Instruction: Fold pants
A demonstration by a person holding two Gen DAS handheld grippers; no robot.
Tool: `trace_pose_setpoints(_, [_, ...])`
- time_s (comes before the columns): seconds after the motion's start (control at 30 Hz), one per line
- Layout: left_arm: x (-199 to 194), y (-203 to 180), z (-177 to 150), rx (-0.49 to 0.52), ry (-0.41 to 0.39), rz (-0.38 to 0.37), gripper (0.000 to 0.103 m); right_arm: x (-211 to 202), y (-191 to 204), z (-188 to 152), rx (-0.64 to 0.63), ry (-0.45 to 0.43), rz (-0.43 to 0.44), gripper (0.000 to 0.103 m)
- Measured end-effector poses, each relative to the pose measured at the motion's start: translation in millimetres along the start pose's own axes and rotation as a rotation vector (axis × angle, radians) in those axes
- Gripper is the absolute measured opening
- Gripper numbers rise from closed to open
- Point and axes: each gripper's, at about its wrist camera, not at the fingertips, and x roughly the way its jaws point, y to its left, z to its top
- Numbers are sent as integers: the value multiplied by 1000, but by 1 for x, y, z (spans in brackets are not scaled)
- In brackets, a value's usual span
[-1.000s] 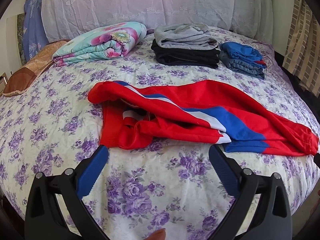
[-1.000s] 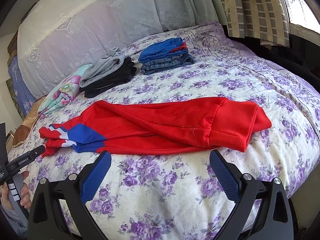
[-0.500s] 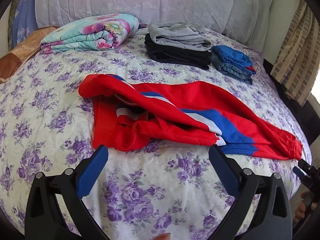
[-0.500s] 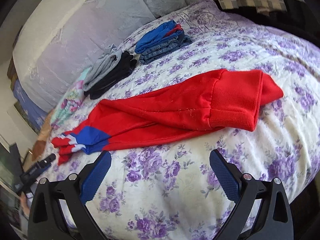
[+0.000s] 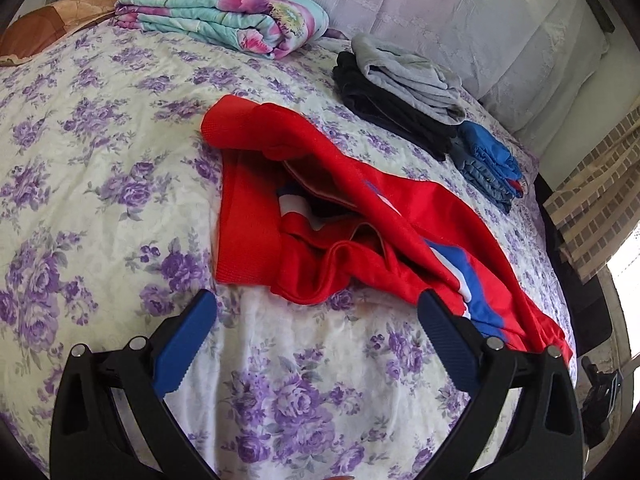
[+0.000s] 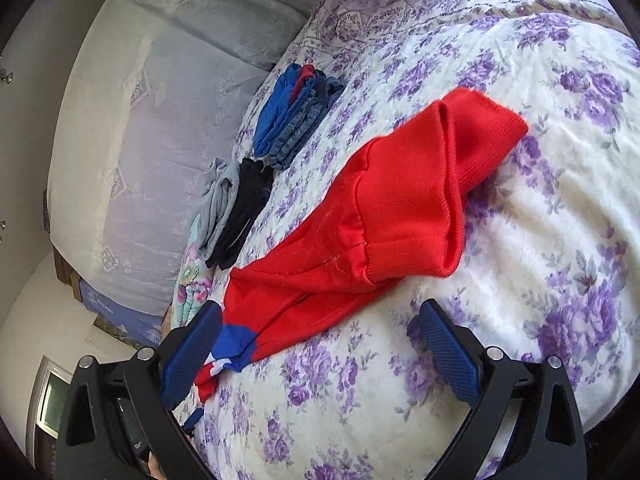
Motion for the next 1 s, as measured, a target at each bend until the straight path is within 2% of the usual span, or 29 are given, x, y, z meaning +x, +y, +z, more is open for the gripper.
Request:
trace_pose_setpoints(0.07, [3,-3,3,23,6,17,98,0,-2,9,5,-29,4,89])
trace_pose_setpoints(0.1, [5,-4,5,28,13,20,98,3,-4,15,6,-26,5,80])
trace_pose_setpoints(0.17, [6,-3,7,24,18,18,98,7,-7,20,5,-27,-7,61])
trace_pose_setpoints(0.23, [7,-3,9,23,18,20,98,10,-10,26,-11,-32,-33,26])
trace_pose_setpoints(0.27, [8,-2,11,25,17,25,98,8,-9,27,-26,-37,-34,23])
trace_pose_setpoints(0.33, [7,0,14,27,13,37,98,7,-5,30,-70,-26,-43,22])
trace_pose_setpoints(0.43, [4,4,22,32,3,52,98,6,3,32,-157,44,-109,22])
trace_pose_setpoints(0.57, [6,2,39,59,-2,62,98,4,-9,35,-89,102,-117,22])
trace_pose_setpoints(0.83, [42,-14,81,28,38,7,97,-10,1,38,-120,52,-151,27])
trace_pose_setpoints(0.87, [46,-15,84,26,38,4,84,-12,1,40,-122,46,-153,27])
trace_pose_setpoints(0.9, [49,-15,86,21,41,10,62,-12,2,41,-125,42,-151,27])
trace_pose_setpoints(0.93, [52,-13,88,12,56,-3,51,-13,2,42,-131,38,-148,27])
trace_pose_setpoints(0.97, [54,-12,89,1,74,-50,31,-14,4,43,-142,30,-140,27])
trace_pose_setpoints(1.0, [54,-9,89,-8,87,-87,24,-14,5,44,-152,25,-137,25])
